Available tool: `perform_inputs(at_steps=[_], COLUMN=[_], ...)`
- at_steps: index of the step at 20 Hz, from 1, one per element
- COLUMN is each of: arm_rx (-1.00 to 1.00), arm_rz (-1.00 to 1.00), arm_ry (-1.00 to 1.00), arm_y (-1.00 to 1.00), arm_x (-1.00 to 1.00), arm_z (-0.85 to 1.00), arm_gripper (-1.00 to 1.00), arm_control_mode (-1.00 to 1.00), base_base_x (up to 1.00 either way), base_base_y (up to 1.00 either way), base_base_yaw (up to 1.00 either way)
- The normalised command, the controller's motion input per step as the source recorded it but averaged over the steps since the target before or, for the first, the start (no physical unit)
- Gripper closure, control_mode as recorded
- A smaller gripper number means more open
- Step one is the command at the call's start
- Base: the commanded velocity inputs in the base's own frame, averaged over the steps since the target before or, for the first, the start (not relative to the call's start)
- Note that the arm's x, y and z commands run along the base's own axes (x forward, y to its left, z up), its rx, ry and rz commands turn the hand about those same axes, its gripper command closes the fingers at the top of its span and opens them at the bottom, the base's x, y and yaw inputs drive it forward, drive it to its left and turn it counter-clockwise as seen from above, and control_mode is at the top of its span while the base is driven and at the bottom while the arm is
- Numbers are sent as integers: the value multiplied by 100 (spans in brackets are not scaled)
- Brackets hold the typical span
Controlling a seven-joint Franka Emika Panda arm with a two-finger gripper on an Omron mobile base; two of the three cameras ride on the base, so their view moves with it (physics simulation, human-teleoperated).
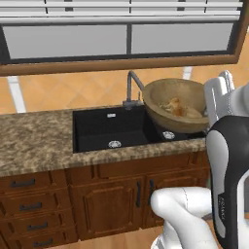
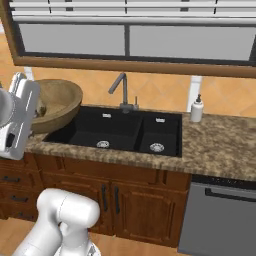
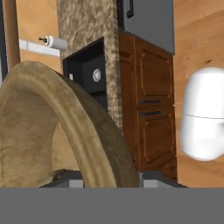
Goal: Pick the onion from the sink and place it in the bowl. Then pick the bowl and place it in the microwave. Then close the microwave door and press the start button.
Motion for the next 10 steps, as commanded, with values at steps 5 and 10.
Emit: perform_inputs(at_steps=[5, 10], arm_rx=[0, 0], arm_rz=[0, 0], arm_ry=[0, 0], arm_y=[0, 0], arm_x=[0, 0], arm_z=[0, 0], arm_gripper=[100, 100], arm_control_mode=[100, 100], base_base_x=[-37, -33], base_base_y=[0, 3], base_base_yaw=[-1, 10])
